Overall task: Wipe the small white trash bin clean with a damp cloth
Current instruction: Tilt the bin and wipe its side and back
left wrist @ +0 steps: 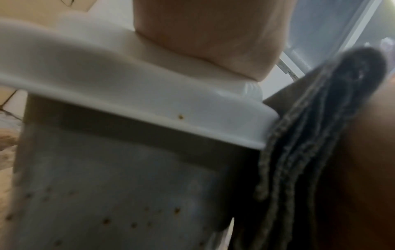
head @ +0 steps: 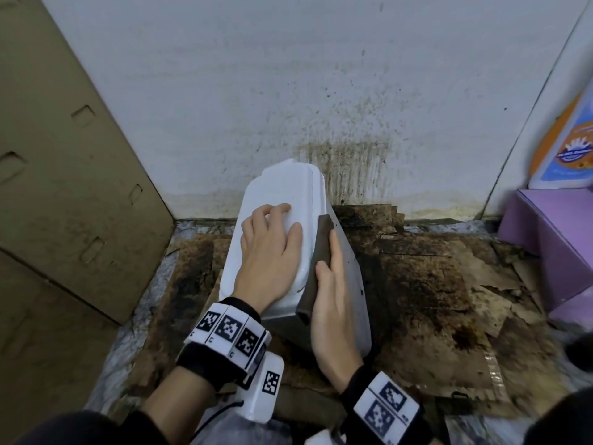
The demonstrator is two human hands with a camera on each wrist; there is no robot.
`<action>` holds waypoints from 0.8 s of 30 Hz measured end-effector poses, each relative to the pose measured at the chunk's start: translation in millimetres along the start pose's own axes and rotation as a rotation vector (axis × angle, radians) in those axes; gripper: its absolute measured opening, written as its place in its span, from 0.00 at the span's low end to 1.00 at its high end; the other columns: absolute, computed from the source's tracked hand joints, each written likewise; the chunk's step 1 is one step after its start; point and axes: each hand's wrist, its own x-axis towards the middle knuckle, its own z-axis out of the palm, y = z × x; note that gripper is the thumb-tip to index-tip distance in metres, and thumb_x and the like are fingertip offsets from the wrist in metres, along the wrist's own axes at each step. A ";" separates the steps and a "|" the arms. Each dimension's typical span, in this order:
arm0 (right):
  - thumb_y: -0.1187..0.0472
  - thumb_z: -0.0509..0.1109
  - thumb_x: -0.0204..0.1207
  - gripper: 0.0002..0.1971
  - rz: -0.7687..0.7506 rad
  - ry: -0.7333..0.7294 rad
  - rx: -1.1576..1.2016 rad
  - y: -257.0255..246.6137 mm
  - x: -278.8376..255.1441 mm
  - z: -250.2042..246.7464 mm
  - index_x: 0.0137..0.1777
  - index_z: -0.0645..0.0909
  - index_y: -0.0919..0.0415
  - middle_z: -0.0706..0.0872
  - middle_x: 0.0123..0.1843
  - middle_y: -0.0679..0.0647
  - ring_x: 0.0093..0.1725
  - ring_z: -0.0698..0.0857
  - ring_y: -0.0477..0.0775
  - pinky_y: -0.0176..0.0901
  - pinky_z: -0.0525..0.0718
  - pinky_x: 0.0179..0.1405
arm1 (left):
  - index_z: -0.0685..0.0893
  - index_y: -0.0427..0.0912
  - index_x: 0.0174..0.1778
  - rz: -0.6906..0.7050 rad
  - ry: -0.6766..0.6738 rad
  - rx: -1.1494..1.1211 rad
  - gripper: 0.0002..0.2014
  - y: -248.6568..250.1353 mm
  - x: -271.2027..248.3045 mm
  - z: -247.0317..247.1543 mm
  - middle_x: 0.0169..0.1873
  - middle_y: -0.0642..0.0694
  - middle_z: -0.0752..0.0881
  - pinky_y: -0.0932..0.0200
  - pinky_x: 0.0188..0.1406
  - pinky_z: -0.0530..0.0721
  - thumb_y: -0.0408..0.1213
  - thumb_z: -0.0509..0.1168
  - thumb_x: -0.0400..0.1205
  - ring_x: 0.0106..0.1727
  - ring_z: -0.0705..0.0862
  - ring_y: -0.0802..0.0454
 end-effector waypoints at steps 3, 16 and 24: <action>0.38 0.48 0.88 0.30 -0.068 0.025 -0.107 0.6 -21.8 8.2 0.88 0.44 0.26 0.49 0.89 0.23 0.88 0.51 0.28 0.53 0.58 0.91 | 0.68 0.50 0.79 -0.003 -0.010 -0.018 0.20 2.1 -0.1 0.6 0.75 0.47 0.66 0.46 0.82 0.60 0.46 0.51 0.91 0.78 0.59 0.49; 0.47 0.54 0.85 0.36 -0.233 0.157 -0.204 5.9 -30.5 16.3 0.88 0.41 0.31 0.45 0.88 0.26 0.91 0.51 0.39 0.63 0.64 0.88 | 0.69 0.46 0.78 0.050 -0.045 0.041 0.21 5.5 1.9 6.2 0.74 0.45 0.67 0.46 0.79 0.62 0.46 0.47 0.91 0.75 0.61 0.48; 0.53 0.55 0.90 0.31 -0.098 0.103 -0.134 -12.6 -16.3 -5.5 0.90 0.49 0.38 0.58 0.89 0.34 0.87 0.63 0.40 0.51 0.71 0.85 | 0.67 0.45 0.80 0.077 -0.072 0.111 0.21 10.5 2.8 10.6 0.75 0.43 0.65 0.46 0.79 0.62 0.46 0.47 0.92 0.75 0.61 0.45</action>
